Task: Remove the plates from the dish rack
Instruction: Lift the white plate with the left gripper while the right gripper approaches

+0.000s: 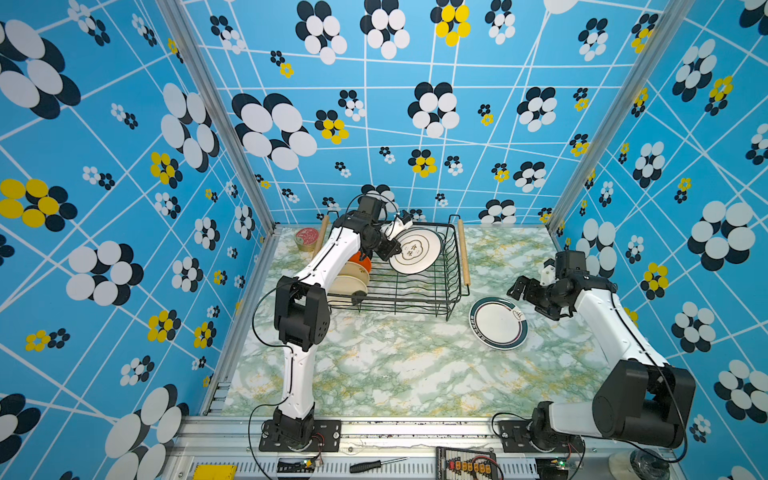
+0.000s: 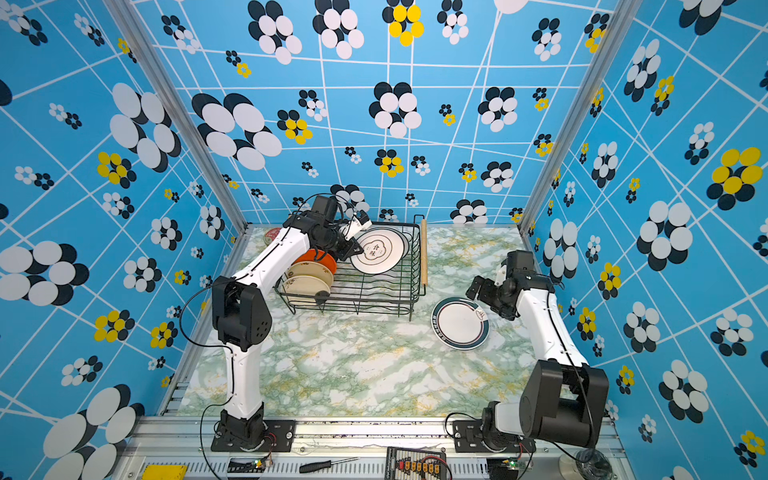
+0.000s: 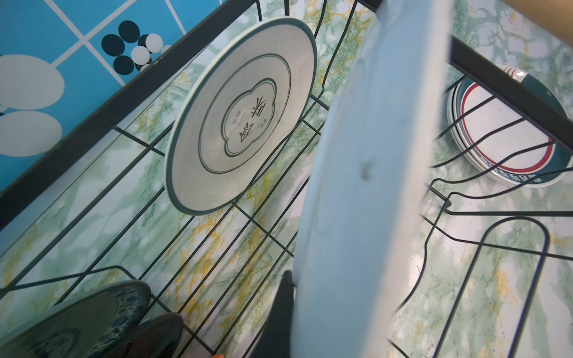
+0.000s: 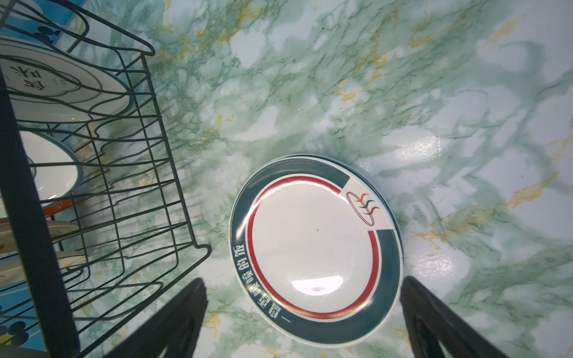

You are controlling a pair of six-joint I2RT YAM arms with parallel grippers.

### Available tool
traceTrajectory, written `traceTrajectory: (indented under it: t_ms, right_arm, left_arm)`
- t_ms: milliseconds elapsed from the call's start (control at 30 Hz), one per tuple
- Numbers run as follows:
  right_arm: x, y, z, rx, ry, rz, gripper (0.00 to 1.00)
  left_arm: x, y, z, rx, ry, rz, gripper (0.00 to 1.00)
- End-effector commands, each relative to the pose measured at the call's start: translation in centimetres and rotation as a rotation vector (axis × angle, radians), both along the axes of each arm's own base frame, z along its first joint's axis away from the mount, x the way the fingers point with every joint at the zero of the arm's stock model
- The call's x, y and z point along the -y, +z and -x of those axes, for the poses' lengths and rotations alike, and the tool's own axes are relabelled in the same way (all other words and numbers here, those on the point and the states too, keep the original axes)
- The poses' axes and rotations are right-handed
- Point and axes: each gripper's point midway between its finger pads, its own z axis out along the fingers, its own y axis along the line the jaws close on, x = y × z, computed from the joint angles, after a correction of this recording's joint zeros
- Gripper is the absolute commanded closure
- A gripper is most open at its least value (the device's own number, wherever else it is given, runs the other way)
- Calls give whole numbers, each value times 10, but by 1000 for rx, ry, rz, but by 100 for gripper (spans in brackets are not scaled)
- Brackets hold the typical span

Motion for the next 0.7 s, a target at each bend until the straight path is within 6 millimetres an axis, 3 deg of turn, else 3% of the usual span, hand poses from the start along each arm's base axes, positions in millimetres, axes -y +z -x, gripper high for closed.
traceTrajectory:
  t_ms: [0,167,333,400,467,500,667]
  right_arm:
    - [-5,22,-2,52,12,-33,1]
    - [-18,41,-7,117,27,-109,1]
    - [-42,77,-19,257,59,-272,1]
    - [-52,91,-25,320,69,-363,1]
    - [-62,105,-32,380,77,-459,1]
    - [-66,111,-35,402,83,-499,1]
    - [-86,135,-46,488,102,-657,1]
  left_arm:
    - [7,55,13,67,4,91,100]
    - [2,81,17,16,126,148,100]
    - [4,123,27,-126,318,336,100]
    - [10,140,35,-183,348,433,100]
    - [17,137,37,-265,394,493,100]
    - [20,151,44,-270,387,534,100]
    - [46,170,68,-367,386,660,100]
